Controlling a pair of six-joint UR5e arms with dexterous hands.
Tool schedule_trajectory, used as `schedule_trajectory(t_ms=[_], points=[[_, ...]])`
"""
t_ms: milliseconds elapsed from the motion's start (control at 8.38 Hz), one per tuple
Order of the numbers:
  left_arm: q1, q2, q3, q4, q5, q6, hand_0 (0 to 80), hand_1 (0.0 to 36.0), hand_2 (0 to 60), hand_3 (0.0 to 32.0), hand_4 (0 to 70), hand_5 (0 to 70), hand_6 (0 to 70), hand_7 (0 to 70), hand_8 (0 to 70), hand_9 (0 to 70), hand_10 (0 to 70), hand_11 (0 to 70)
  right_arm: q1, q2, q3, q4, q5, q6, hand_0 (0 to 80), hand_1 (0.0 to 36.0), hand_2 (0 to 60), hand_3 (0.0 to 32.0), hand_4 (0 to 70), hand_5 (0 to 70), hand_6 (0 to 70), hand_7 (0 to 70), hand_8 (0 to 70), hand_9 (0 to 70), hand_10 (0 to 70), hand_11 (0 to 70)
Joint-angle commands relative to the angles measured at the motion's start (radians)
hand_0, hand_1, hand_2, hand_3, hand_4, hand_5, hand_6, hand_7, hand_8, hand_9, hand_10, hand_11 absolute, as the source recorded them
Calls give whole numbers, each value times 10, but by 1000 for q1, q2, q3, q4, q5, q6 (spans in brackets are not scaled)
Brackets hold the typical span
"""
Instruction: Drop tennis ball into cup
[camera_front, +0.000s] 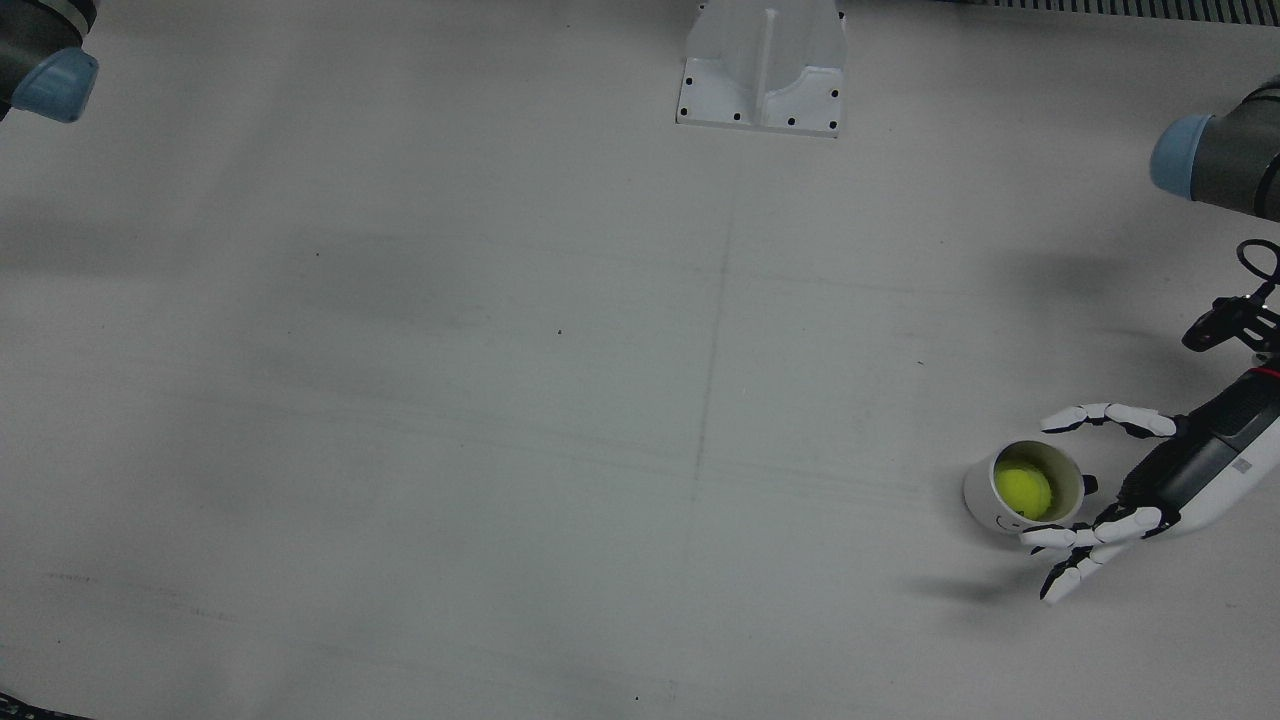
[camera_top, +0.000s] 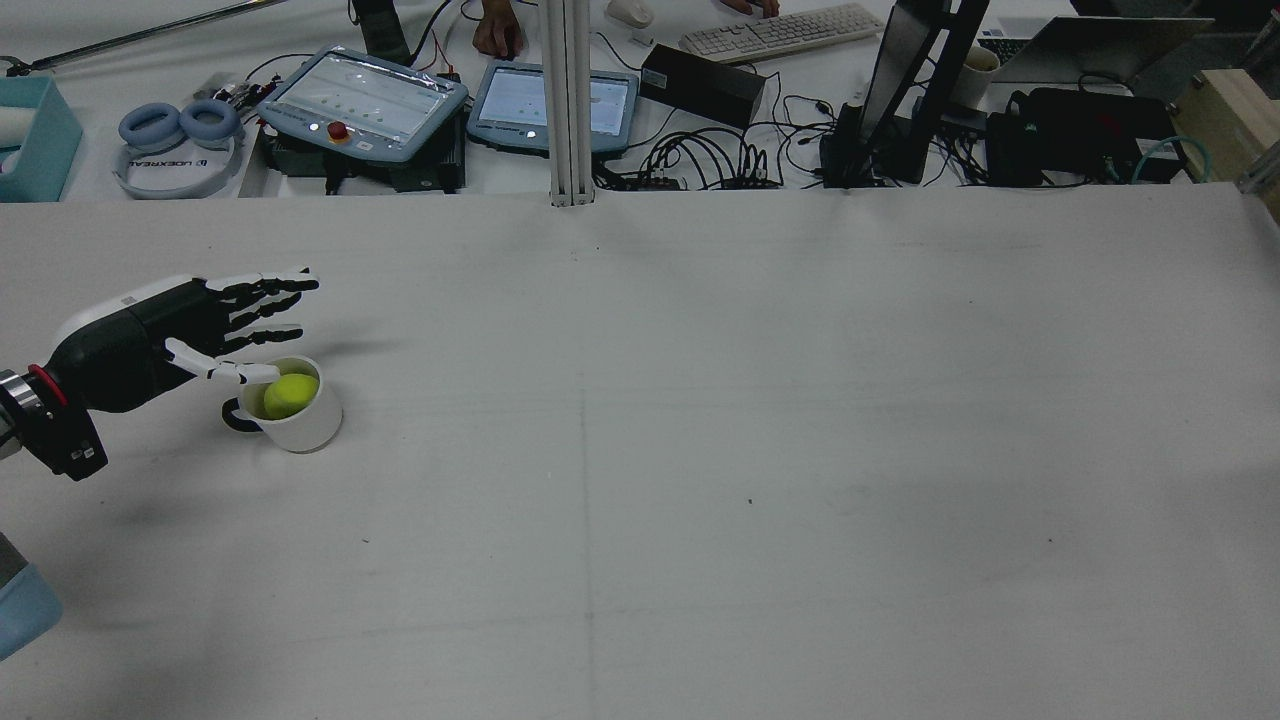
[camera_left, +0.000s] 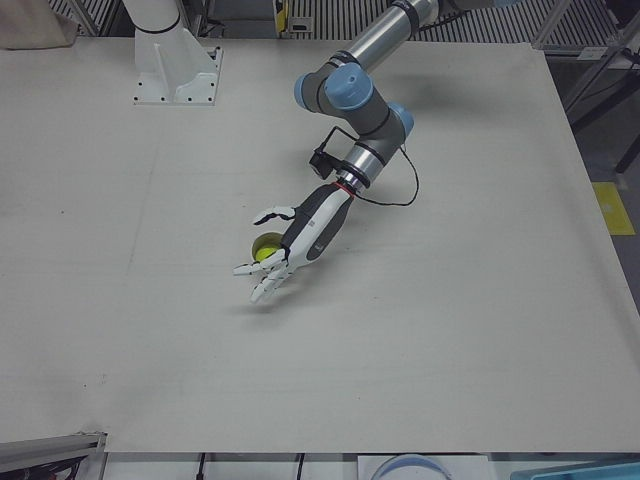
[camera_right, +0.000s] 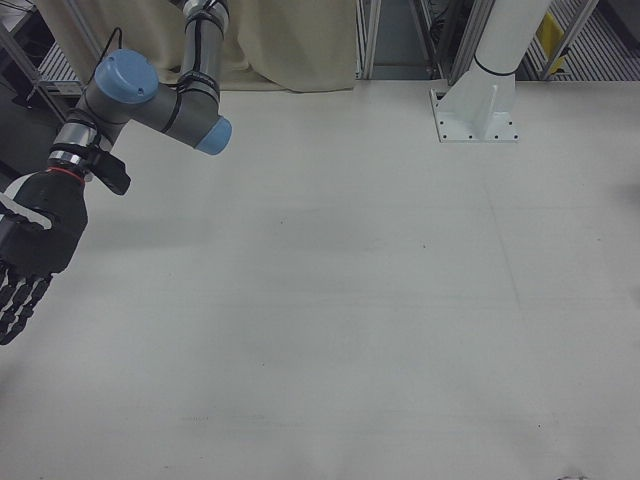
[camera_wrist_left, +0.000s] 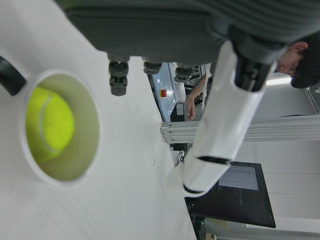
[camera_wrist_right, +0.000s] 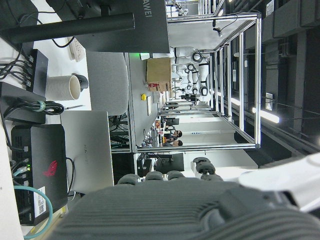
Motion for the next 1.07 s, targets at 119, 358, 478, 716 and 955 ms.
schedule_trajectory(t_ms=[119,358,478,716,955], points=[[-214,-70,-66,92,40,44,609,335,283,0,69,84,20,0,0,0,38,87,0,0,0,0,0,0,0,0,0,0,0,0,0,0,0,0,0,0],[-338,-182,31,137,50,54,514,271,319,0,1,58,0,0,0,0,0,0,0,0,0,0,0,0,0,0,0,0,0,0,0,0,0,0,0,0],[-412,-184,34,163,65,55,522,288,350,0,0,62,0,0,0,0,0,0,0,0,0,0,0,0,0,0,0,0,0,0,0,0,0,0,0,0],[-512,-174,86,169,68,54,666,360,443,0,0,101,11,0,0,0,0,13,0,0,0,0,0,0,0,0,0,0,0,0,0,0,0,0,0,0],[-555,-70,79,149,76,51,714,360,484,0,0,108,14,0,0,0,0,21,0,0,0,0,0,0,0,0,0,0,0,0,0,0,0,0,0,0]])
